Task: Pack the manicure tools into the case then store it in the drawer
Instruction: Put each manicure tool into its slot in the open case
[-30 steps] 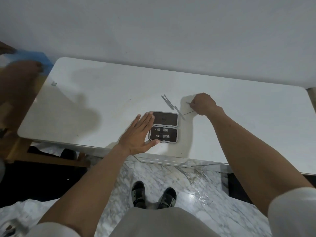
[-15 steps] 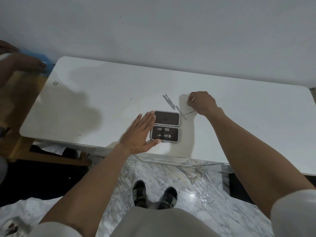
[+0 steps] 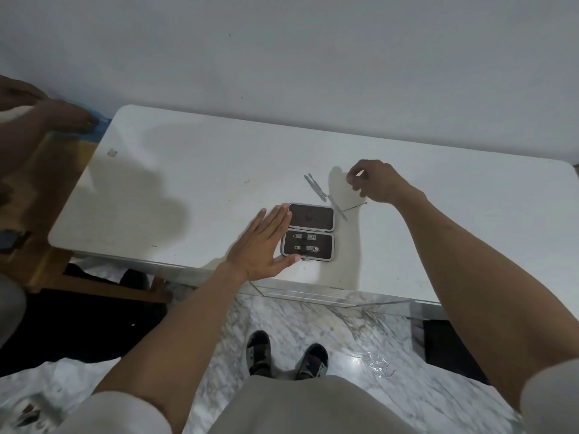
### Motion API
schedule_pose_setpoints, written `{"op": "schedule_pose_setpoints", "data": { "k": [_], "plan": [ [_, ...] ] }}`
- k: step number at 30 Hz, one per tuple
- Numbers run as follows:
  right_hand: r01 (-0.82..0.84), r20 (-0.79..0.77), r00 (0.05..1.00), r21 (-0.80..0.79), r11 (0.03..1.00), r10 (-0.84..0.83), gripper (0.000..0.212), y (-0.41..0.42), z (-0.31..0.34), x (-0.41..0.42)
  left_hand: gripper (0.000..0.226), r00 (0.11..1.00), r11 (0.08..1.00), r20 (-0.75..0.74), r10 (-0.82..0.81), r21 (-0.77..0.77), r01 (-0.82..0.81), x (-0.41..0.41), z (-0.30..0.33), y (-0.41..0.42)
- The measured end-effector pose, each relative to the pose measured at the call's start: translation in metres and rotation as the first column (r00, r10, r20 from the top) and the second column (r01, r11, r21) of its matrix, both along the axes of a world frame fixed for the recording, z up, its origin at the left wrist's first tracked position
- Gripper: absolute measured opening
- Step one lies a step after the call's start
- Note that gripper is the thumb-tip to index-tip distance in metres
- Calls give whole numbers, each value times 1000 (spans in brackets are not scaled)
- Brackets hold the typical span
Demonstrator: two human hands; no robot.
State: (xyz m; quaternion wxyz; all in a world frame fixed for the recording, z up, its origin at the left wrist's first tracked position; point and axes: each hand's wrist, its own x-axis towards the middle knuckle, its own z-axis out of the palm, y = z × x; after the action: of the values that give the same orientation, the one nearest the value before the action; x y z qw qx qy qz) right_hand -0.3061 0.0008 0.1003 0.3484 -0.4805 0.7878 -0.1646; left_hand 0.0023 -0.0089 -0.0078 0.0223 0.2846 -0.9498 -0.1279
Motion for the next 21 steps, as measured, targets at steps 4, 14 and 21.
{"op": "schedule_pose_setpoints", "data": {
  "k": [4,14,21],
  "plan": [
    [-15,178,984,58,998,5,18,13,5,12,96,1000,1000,-7,-2,-2,2,0,1,0],
    [-129,172,980,139,982,104,19,48,0,50,96,999,1000,-33,-1,2,1,0,3,1],
    [-39,298,955,166,985,-13,7,64,-1,61,98,999,1000,-38,3,11,-3,0,1,1]
  ]
}}
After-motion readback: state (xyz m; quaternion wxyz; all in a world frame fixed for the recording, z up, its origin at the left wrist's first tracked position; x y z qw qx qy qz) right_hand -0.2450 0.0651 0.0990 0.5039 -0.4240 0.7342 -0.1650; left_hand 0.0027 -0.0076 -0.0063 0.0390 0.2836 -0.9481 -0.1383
